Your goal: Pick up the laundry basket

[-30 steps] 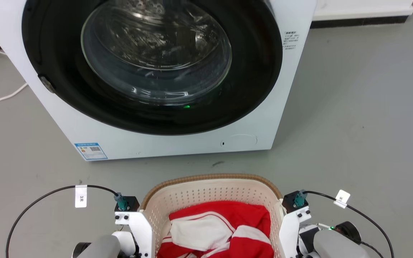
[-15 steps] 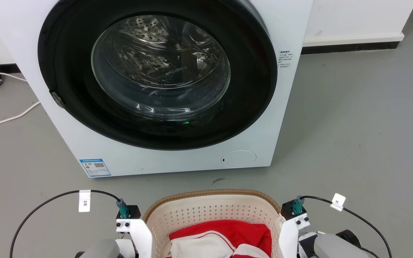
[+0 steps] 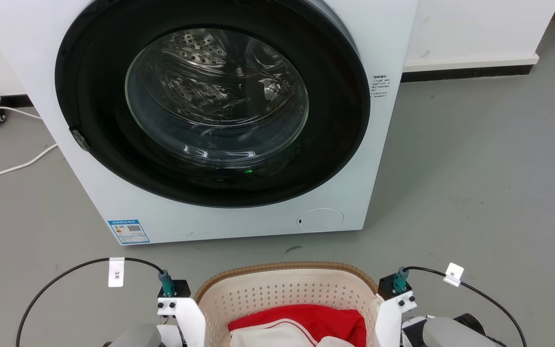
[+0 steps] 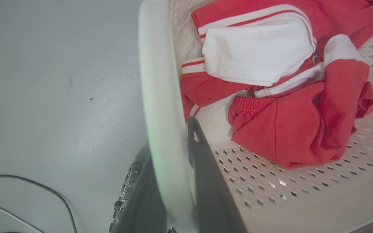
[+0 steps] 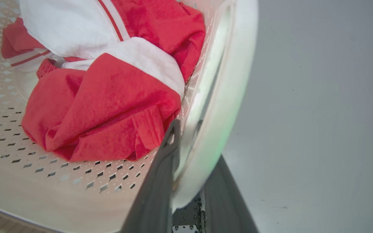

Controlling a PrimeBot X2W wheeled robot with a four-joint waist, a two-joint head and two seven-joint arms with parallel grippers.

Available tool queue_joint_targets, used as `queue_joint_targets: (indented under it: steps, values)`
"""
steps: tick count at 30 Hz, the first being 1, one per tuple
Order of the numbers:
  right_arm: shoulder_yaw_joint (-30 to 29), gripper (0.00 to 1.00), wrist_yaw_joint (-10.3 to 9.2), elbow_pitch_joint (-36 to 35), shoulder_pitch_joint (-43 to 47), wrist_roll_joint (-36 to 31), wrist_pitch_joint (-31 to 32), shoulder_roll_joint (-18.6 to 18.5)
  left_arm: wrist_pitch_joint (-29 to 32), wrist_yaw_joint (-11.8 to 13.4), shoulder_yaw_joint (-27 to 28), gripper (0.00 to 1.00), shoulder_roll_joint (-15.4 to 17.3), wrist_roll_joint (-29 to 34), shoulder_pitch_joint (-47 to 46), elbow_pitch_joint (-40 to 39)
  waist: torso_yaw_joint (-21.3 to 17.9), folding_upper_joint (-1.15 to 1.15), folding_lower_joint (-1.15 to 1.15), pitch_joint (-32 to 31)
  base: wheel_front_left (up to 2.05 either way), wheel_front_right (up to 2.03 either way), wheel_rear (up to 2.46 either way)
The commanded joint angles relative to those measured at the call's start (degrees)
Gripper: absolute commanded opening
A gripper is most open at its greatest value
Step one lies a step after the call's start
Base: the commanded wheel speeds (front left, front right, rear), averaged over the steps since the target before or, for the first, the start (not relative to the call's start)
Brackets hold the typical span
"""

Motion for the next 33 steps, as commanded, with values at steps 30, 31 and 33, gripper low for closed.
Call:
queue_joint_targets:
  steps: [30,31,33]
  values:
    - [7.5,0.0,0.32,0.4,-2.6,7.0,-0.9,0.7,-1.4,-0.7,-5.0,0.0,-0.6,-4.4,-2.3,0.1,-0.3,0.0,0.0,0.7,0.0,0.0,0.0]
    - [7.7,0.0,0.32,0.4,-2.7,7.2,-0.9,0.7,-1.4,-0.7,-5.1,0.0,-0.5,-4.5,-2.4,0.1,-0.3,0.0,0.0,0.7,0.0,0.0,0.0]
    - [8.0,0.0,0.32,0.5,-2.8,7.5,-1.0,0.7,-1.5,-0.7,-5.4,0.0,-0.5,-4.8,-2.5,0.2,-0.3,0.0,0.0,0.8,0.0,0.0,0.0]
